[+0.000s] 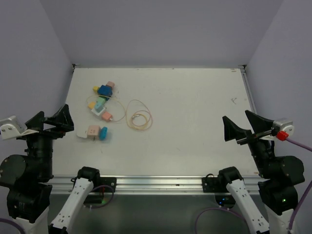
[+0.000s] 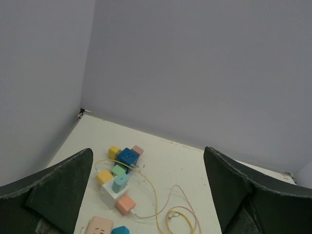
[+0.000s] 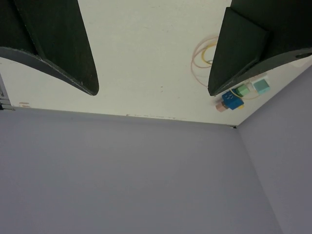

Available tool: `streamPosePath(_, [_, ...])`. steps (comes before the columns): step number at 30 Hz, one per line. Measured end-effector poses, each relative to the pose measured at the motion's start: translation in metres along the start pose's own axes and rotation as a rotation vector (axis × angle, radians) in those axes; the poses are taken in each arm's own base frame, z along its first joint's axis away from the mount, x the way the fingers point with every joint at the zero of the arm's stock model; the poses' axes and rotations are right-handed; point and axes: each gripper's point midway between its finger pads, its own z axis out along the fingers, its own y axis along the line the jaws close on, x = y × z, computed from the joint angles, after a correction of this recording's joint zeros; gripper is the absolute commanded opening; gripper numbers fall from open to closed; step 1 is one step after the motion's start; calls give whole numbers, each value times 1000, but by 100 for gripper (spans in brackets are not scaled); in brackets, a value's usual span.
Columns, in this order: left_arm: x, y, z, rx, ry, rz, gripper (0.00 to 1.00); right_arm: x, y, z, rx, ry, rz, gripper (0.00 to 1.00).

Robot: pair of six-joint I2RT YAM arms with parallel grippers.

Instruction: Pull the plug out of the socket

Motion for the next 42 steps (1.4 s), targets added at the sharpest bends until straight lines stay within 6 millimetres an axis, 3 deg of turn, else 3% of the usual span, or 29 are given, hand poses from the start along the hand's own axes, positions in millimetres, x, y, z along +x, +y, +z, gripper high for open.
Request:
streamPosePath(11, [34, 1, 22, -27, 106, 35, 100, 19, 0, 5, 0, 44, 38, 99])
streamPosePath(15, [56, 2, 34, -45, 173, 56, 100, 31, 0, 10, 0, 80, 62, 99])
streamPosePath(18, [82, 4, 46, -67, 251, 84, 100, 39, 2, 13, -10, 112, 82, 99])
streamPosePath(24, [154, 13, 63, -108, 474, 149, 100, 66, 9, 17, -47, 185, 122, 99])
streamPosePath(32, [266, 43, 60, -216, 799, 229, 100, 94, 19, 17, -102, 277, 163, 99])
streamPosePath(37, [300, 57, 63, -288, 919, 264, 100, 113, 21, 14, -117, 320, 182, 99])
streamPosePath(42, [322, 85, 66, -395, 1008, 270, 99, 121, 21, 9, -121, 325, 195, 99])
